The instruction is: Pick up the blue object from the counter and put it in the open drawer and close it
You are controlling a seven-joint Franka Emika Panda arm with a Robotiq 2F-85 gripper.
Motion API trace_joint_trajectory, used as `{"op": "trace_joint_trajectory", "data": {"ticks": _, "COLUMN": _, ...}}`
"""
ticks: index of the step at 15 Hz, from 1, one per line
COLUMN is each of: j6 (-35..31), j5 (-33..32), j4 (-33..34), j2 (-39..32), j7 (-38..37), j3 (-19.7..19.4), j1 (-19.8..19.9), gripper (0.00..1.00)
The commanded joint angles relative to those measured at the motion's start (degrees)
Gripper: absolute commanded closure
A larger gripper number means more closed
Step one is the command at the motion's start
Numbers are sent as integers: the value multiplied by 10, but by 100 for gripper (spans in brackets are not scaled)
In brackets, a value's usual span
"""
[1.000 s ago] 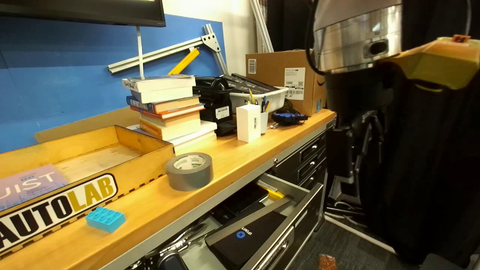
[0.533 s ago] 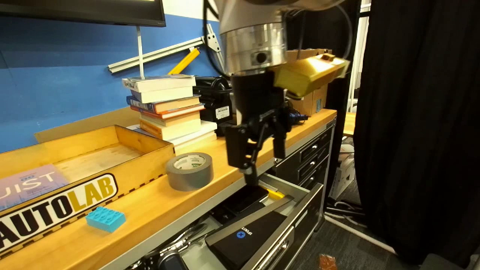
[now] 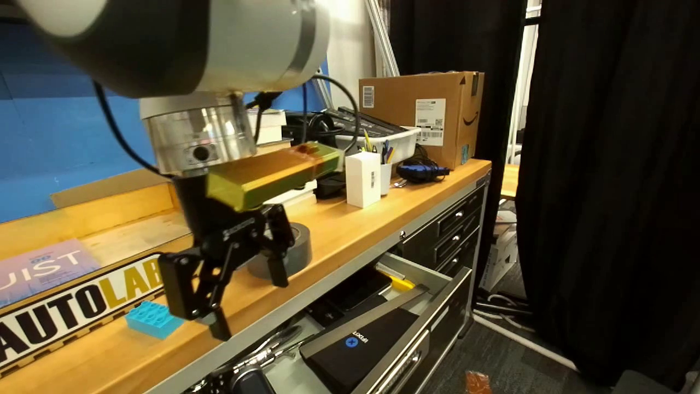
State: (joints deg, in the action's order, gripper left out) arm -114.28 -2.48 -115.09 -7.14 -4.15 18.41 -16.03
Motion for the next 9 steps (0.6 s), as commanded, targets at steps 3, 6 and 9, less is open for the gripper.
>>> {"op": "trace_joint_trajectory", "data": {"ticks": 3, "j6": 14, "j5": -63, "j4": 156, "j2": -137, "j7": -66, "j3": -9, "j1": -62, "gripper": 0}}
{"op": "trace_joint_trajectory", "data": {"ticks": 6, "j6": -5, "j5": -104, "j4": 208, "j2": -179, "j7": -133, "j3": -32, "j1": -92, "gripper": 0}}
{"op": "trace_joint_trajectory", "data": {"ticks": 9, "j6": -15, "j5": -122, "j4": 251, "j2": -210, "j7": -177, "j3": -51, "j1": -112, "gripper": 0}}
